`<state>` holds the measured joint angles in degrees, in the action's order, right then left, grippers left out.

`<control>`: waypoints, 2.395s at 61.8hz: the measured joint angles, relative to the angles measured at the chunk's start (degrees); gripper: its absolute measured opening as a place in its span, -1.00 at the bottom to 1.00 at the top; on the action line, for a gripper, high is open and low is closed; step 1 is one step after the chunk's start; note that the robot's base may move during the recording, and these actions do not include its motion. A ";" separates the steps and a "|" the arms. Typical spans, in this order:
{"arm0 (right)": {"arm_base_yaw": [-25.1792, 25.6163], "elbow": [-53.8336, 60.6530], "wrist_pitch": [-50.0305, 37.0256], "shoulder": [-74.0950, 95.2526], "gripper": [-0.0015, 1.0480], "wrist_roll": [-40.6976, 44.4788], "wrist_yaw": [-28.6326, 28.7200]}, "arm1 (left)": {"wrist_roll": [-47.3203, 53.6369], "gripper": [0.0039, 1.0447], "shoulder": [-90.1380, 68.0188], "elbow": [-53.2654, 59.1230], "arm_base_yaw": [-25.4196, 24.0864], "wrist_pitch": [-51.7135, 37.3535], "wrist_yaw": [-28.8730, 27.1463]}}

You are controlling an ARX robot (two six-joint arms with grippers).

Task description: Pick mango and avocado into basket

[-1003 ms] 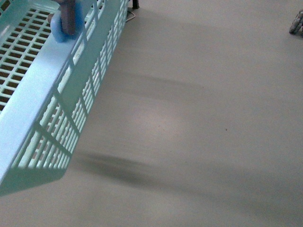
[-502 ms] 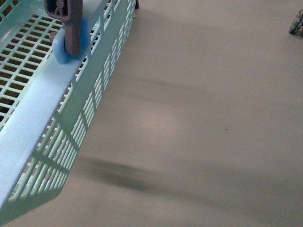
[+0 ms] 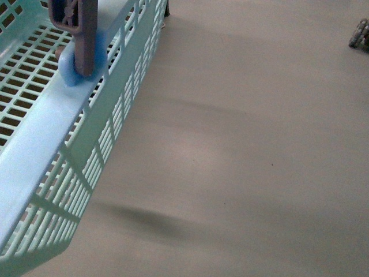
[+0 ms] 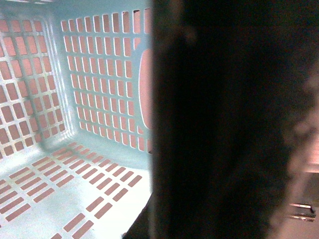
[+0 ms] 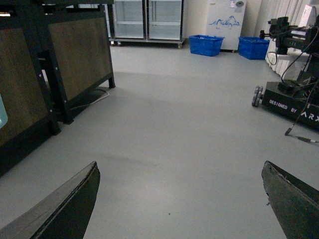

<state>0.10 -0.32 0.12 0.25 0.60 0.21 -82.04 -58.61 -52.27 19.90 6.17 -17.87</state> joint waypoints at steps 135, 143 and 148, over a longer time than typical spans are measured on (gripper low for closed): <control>0.00 0.00 0.00 0.00 0.85 0.00 0.04 | 0.55 -0.90 0.26 0.07 0.02 0.02 0.02; -0.04 0.00 0.00 0.00 0.85 0.00 -0.09 | 0.55 -0.90 0.24 0.07 0.13 0.02 0.09; -0.04 0.00 0.00 0.00 0.85 0.00 -0.15 | 0.50 -0.90 0.22 0.07 0.52 0.02 1.16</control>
<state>0.05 -0.32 0.12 0.25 0.60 0.05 -81.54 -58.39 -52.21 20.43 6.20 -16.71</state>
